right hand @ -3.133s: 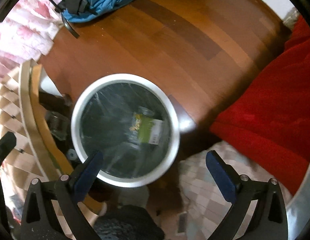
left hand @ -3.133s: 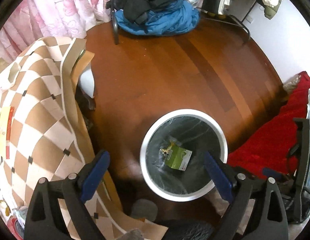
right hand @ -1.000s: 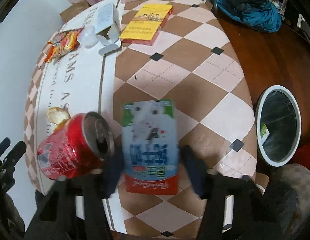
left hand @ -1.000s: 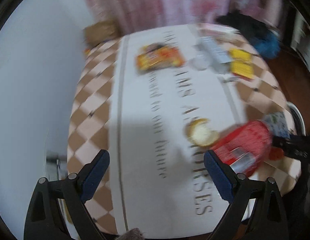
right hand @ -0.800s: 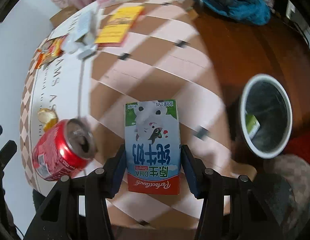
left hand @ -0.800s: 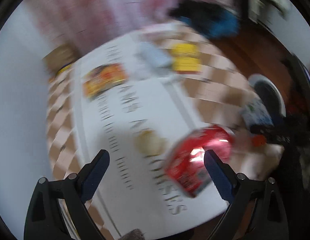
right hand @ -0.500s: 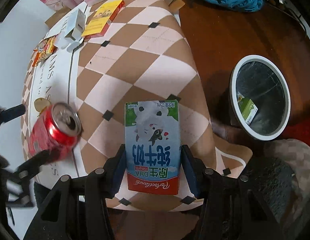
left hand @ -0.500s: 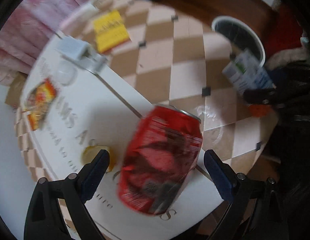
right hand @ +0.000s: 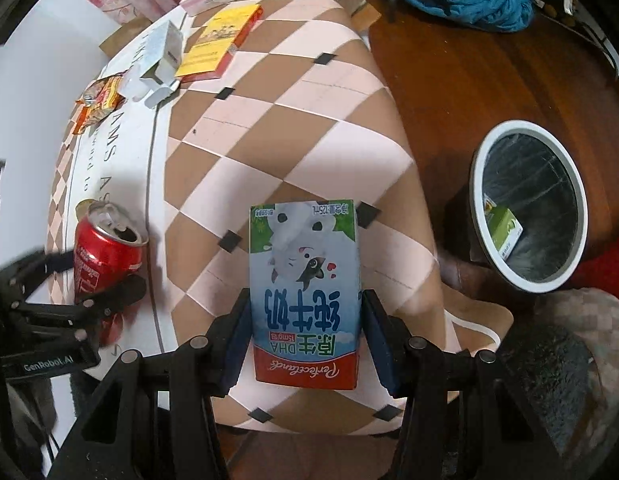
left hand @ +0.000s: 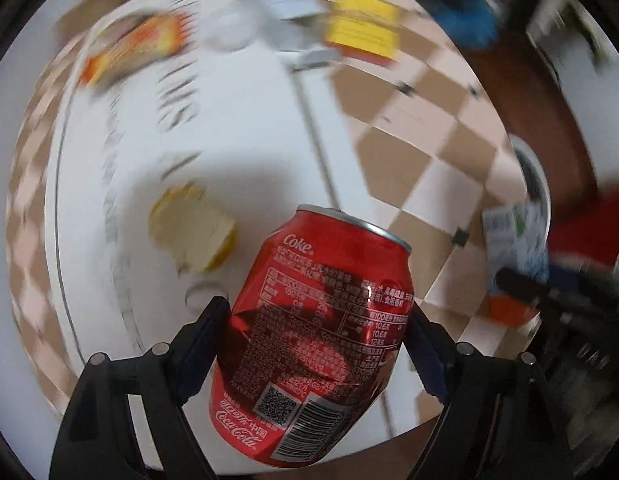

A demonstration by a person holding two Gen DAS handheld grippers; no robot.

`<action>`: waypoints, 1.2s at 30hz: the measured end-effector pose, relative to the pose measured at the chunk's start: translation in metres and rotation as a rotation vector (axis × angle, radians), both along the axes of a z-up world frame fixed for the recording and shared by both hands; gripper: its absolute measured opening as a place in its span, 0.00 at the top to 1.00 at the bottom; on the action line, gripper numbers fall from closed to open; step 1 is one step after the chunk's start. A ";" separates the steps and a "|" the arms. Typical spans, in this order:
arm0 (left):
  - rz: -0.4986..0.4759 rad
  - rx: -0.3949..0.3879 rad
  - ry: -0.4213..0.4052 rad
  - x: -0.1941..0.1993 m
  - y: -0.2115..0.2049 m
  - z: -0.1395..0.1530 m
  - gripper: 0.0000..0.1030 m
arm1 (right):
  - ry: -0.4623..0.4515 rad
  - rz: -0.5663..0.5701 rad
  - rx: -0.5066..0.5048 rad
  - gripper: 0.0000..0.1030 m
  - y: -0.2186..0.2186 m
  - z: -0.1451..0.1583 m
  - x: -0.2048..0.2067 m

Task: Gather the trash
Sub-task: 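Carry the can and carton over the bin and open both tools to drop them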

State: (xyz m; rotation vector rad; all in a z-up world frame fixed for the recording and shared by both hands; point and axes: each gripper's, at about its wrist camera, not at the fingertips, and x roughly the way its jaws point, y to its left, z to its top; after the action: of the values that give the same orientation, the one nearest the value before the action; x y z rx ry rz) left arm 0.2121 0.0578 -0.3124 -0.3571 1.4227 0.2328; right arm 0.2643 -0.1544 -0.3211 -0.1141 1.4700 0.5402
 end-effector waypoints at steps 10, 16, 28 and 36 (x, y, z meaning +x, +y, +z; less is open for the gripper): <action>0.096 0.020 -0.037 -0.004 0.009 -0.017 0.19 | -0.001 -0.001 -0.012 0.38 0.019 0.000 0.004; 0.088 0.061 -0.054 -0.007 -0.005 -0.014 0.20 | -0.016 0.007 -0.029 0.37 0.023 0.000 0.002; 0.126 0.156 -0.107 -0.028 -0.031 0.016 0.20 | -0.053 0.020 -0.036 0.48 0.021 0.001 -0.002; 0.160 0.231 -0.208 -0.040 -0.039 0.067 0.20 | -0.122 0.033 0.032 0.48 0.027 0.031 -0.011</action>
State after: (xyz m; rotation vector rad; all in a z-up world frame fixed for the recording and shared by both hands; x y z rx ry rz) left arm 0.1723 0.0186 -0.2450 -0.2957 1.1494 0.4722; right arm 0.2530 -0.1275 -0.2902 -0.1437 1.3420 0.5735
